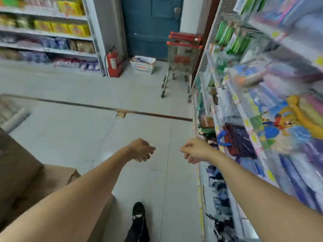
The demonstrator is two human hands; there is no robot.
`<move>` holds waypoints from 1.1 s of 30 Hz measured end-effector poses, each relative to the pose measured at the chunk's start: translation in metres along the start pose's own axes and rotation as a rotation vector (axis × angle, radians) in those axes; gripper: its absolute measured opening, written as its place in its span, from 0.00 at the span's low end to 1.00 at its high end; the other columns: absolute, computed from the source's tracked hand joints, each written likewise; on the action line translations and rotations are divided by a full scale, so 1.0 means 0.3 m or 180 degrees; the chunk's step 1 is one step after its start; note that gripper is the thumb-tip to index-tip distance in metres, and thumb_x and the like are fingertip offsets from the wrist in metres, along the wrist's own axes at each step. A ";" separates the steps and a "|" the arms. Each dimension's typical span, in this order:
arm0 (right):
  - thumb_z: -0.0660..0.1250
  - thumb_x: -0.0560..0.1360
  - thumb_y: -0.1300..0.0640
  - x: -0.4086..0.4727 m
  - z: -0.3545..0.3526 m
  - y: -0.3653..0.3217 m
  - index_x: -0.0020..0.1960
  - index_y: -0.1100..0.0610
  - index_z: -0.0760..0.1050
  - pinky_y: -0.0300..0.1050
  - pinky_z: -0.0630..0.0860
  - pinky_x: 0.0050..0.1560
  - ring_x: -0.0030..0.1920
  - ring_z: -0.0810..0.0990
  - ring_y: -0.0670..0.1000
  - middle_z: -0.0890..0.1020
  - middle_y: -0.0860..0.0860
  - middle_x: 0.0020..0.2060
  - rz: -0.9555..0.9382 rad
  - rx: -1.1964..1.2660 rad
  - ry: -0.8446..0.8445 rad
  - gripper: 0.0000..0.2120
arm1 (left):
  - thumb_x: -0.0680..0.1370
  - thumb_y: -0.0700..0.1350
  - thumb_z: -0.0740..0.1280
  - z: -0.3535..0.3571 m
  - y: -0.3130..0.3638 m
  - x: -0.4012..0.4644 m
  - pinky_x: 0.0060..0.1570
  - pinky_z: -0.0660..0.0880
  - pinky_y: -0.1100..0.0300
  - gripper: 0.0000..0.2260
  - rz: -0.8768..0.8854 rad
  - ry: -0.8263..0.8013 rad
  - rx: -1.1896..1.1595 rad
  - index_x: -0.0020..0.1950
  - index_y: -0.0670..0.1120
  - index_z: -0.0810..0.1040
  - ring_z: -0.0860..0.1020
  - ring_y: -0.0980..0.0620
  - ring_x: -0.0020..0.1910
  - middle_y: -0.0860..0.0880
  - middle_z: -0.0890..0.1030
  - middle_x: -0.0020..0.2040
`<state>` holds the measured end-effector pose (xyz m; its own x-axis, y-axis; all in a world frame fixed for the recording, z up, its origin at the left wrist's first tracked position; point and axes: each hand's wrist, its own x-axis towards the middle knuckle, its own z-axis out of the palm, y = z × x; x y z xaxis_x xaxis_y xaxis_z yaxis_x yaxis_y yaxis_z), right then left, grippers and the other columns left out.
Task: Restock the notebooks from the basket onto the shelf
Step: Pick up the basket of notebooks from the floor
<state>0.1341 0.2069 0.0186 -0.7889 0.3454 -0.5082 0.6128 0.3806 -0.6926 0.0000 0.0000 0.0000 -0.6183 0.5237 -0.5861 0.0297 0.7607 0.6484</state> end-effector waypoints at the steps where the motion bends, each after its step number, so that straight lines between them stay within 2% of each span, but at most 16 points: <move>1: 0.70 0.76 0.55 0.108 0.043 0.014 0.48 0.64 0.79 0.43 0.76 0.32 0.26 0.77 0.51 0.80 0.56 0.33 0.0089 0.0000 -0.0145 0.11 | 0.80 0.50 0.65 -0.021 -0.046 0.071 0.37 0.74 0.60 0.12 -0.0132 -0.0023 -0.0173 0.46 0.42 0.80 0.77 0.51 0.33 0.47 0.81 0.38; 3: 0.70 0.76 0.56 0.330 0.108 0.022 0.47 0.64 0.78 0.40 0.74 0.28 0.23 0.73 0.50 0.77 0.56 0.30 0.0253 -0.0052 -0.0213 0.10 | 0.80 0.50 0.65 -0.076 -0.137 0.260 0.37 0.74 0.61 0.11 -0.0337 0.0011 -0.0532 0.47 0.42 0.80 0.78 0.50 0.35 0.46 0.81 0.39; 5: 0.70 0.77 0.57 0.544 0.148 0.009 0.45 0.61 0.77 0.39 0.72 0.28 0.24 0.71 0.50 0.75 0.56 0.31 0.0563 0.0158 -0.0338 0.07 | 0.80 0.49 0.65 -0.153 -0.183 0.444 0.37 0.73 0.62 0.11 -0.0517 -0.0008 -0.0949 0.50 0.42 0.80 0.77 0.49 0.36 0.46 0.80 0.40; 8: 0.69 0.77 0.56 0.815 0.137 -0.083 0.47 0.59 0.78 0.43 0.76 0.35 0.29 0.73 0.52 0.77 0.57 0.37 0.0974 0.0652 -0.0348 0.06 | 0.80 0.49 0.64 -0.333 -0.182 0.687 0.41 0.73 0.60 0.11 -0.0758 0.0068 -0.1473 0.53 0.42 0.79 0.78 0.49 0.38 0.46 0.81 0.42; 11: 0.69 0.76 0.57 1.046 0.066 -0.200 0.54 0.61 0.77 0.46 0.78 0.40 0.33 0.76 0.53 0.79 0.56 0.38 0.1190 0.0909 -0.0438 0.10 | 0.80 0.50 0.64 -0.540 -0.120 0.911 0.42 0.73 0.59 0.11 -0.0867 0.0096 -0.1628 0.51 0.44 0.79 0.78 0.49 0.38 0.47 0.81 0.41; 15: 0.69 0.76 0.56 1.387 -0.098 -0.377 0.48 0.58 0.77 0.44 0.78 0.38 0.32 0.77 0.53 0.80 0.56 0.38 0.1090 0.0950 -0.0348 0.06 | 0.80 0.50 0.64 -0.782 0.048 1.222 0.44 0.74 0.58 0.11 -0.0949 0.0108 -0.1646 0.50 0.43 0.79 0.78 0.49 0.40 0.46 0.81 0.41; 17: 0.69 0.76 0.54 1.595 -0.190 -0.456 0.44 0.57 0.77 0.43 0.78 0.36 0.31 0.77 0.52 0.81 0.55 0.37 0.0964 0.0917 -0.0227 0.06 | 0.80 0.50 0.64 -0.881 0.151 1.410 0.47 0.75 0.57 0.12 -0.0930 0.0095 -0.1694 0.52 0.42 0.80 0.79 0.47 0.43 0.45 0.82 0.44; 19: 0.69 0.76 0.53 1.809 -0.280 -0.531 0.44 0.57 0.79 0.42 0.77 0.35 0.30 0.78 0.50 0.82 0.54 0.36 0.0824 0.0870 -0.0178 0.08 | 0.81 0.50 0.64 -0.965 0.258 1.615 0.48 0.76 0.56 0.13 -0.0877 0.0038 -0.1712 0.53 0.41 0.80 0.80 0.47 0.45 0.44 0.82 0.46; 22: 0.69 0.76 0.53 2.170 -0.413 -0.635 0.47 0.57 0.80 0.40 0.76 0.33 0.30 0.78 0.48 0.82 0.52 0.35 0.0657 0.0915 -0.0143 0.08 | 0.80 0.51 0.64 -1.102 0.415 1.943 0.46 0.77 0.57 0.13 -0.0784 -0.0006 -0.1723 0.52 0.42 0.81 0.81 0.48 0.45 0.45 0.83 0.46; 26: 0.68 0.77 0.54 2.663 -0.612 -0.812 0.49 0.59 0.80 0.40 0.77 0.33 0.31 0.79 0.50 0.82 0.54 0.36 0.0713 0.1185 -0.0047 0.08 | 0.80 0.51 0.65 -1.349 0.625 2.346 0.40 0.76 0.60 0.11 -0.0741 0.0180 -0.1790 0.49 0.45 0.81 0.81 0.51 0.39 0.48 0.83 0.39; 29: 0.69 0.76 0.56 2.977 -0.776 -1.001 0.48 0.60 0.79 0.42 0.76 0.33 0.31 0.78 0.52 0.81 0.56 0.35 0.0913 0.1431 -0.0098 0.07 | 0.78 0.50 0.66 -1.594 0.765 2.589 0.38 0.76 0.62 0.10 -0.0866 0.0272 -0.1815 0.48 0.45 0.81 0.82 0.52 0.37 0.49 0.83 0.38; 31: 0.69 0.76 0.57 3.190 -0.876 -1.158 0.48 0.60 0.78 0.42 0.75 0.33 0.30 0.76 0.53 0.80 0.57 0.35 0.0971 0.1369 -0.0216 0.06 | 0.79 0.50 0.66 -1.788 0.840 2.741 0.33 0.75 0.64 0.10 -0.0872 0.0301 -0.1909 0.48 0.44 0.81 0.81 0.51 0.36 0.47 0.83 0.39; 33: 0.68 0.76 0.57 3.428 -0.964 -1.319 0.48 0.60 0.77 0.41 0.74 0.33 0.29 0.75 0.52 0.79 0.56 0.35 0.0926 0.1256 -0.0222 0.05 | 0.80 0.49 0.65 -1.992 0.907 2.917 0.34 0.72 0.64 0.10 -0.0768 0.0330 -0.1946 0.48 0.43 0.79 0.78 0.50 0.36 0.46 0.81 0.39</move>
<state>-0.9065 0.6595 -0.0821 -0.5971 0.3257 -0.7330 0.7546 -0.0816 -0.6510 -1.0023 0.4362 -0.0460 -0.6250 0.3031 -0.7194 -0.5510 0.4816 0.6815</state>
